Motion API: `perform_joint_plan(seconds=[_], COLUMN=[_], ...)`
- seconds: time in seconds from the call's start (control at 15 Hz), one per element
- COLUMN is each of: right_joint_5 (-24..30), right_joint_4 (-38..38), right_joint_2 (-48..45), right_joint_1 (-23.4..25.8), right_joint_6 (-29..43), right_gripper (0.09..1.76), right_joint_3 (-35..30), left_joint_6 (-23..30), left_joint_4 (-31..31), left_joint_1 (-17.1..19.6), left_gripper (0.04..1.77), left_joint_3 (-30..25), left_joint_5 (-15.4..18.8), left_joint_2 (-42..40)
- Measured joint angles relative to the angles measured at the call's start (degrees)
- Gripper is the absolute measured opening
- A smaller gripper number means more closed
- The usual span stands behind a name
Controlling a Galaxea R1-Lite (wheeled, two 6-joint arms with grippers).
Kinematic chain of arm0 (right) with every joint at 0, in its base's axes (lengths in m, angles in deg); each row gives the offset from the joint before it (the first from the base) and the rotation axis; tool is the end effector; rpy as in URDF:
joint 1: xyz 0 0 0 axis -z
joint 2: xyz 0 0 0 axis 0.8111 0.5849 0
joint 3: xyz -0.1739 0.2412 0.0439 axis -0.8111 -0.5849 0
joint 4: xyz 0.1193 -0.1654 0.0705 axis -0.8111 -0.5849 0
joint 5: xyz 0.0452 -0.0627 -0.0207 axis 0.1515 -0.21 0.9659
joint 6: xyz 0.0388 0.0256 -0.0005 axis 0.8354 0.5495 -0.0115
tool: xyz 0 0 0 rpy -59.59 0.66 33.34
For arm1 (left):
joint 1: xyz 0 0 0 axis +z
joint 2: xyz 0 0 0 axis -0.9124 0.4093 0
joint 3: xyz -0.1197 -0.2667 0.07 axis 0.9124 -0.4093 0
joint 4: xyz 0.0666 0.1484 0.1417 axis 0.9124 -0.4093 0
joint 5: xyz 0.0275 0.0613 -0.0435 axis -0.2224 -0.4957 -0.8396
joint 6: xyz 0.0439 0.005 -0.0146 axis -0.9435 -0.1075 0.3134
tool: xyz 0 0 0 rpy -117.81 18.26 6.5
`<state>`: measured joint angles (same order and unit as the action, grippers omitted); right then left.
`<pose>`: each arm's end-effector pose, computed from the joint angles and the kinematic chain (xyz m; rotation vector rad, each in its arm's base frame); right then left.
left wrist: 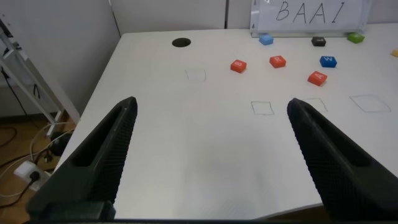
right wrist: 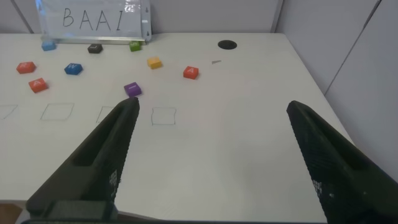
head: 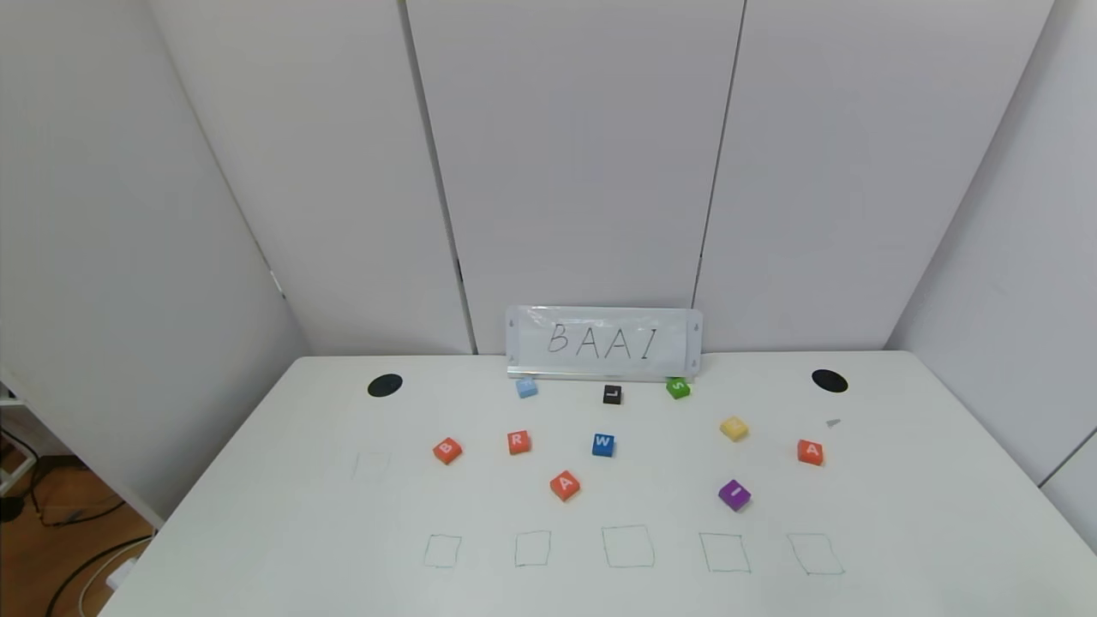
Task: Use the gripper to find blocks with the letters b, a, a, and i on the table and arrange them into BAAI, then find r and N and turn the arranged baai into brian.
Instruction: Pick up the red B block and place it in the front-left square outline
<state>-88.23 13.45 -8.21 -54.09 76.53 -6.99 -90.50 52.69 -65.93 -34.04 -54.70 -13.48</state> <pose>0.0283 -0.0006 0.0751 0.0339 0.0055 -0.0156 0.0280 -0.0001 0.0737 0.0096 0.0136 -0.0030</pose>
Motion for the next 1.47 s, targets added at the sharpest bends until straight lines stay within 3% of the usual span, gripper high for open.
perform_joint_plan(seconds=[1.47], right_joint_5=[0.1], right_joint_4=[-3.9], right_joint_2=[0.6], right_joint_1=[0.1], right_joint_6=[-0.4], right_gripper=[1.71], right_joint_3=[2.5], left_joint_6=[-0.7], left_joint_4=[-1.6], left_joint_1=[-0.1], left_gripper=[1.72], left_joint_3=[1.3], left_joint_5=[0.1], left_joint_2=[0.1])
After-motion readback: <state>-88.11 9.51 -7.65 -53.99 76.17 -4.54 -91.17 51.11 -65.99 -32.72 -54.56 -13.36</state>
